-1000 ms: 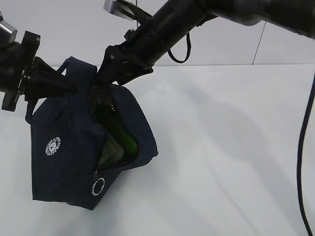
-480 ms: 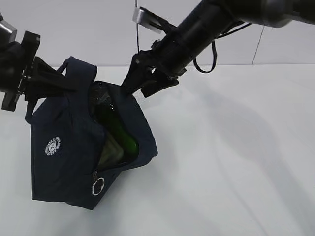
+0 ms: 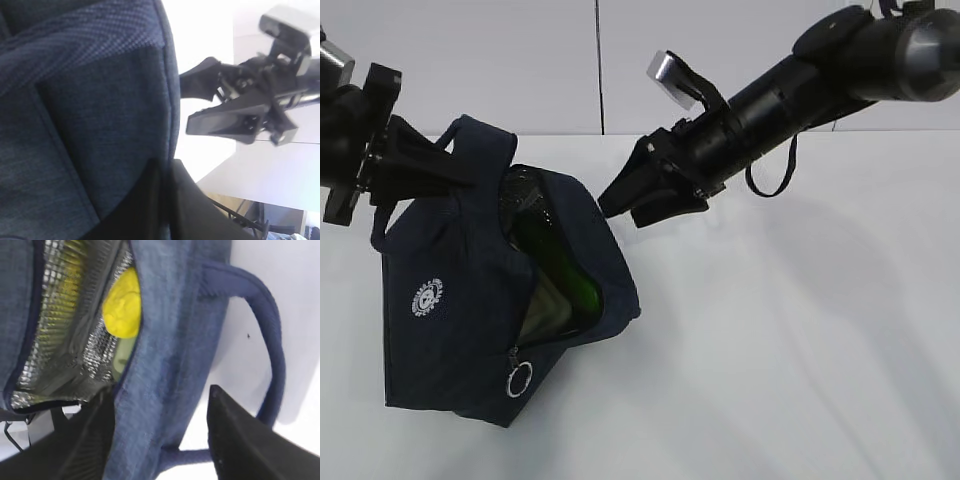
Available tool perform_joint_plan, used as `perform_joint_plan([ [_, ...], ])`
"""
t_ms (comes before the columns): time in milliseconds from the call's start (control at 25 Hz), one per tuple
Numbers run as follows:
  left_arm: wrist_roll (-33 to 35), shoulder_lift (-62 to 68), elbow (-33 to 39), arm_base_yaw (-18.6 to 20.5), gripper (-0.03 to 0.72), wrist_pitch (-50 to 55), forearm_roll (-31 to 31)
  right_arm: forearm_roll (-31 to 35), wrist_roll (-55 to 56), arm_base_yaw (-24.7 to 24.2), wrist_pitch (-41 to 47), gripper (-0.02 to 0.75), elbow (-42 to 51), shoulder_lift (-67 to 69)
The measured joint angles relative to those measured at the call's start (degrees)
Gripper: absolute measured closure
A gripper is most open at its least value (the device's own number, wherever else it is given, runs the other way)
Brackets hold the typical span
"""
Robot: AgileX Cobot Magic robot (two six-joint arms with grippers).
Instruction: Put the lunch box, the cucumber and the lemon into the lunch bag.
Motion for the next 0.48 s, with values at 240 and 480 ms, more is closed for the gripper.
perform_joint_plan([
  [240, 0.09, 0.00, 0.00, 0.00, 0.694, -0.22, 0.00, 4.51, -7.33, 0.00, -0.41, 0.281, 5.68, 0.00],
  [480, 0.22, 0.00, 0.00, 0.00, 0.694, -0.22, 0.00, 6.94, -10.20, 0.00, -0.83, 0.300, 5.94, 0.13],
])
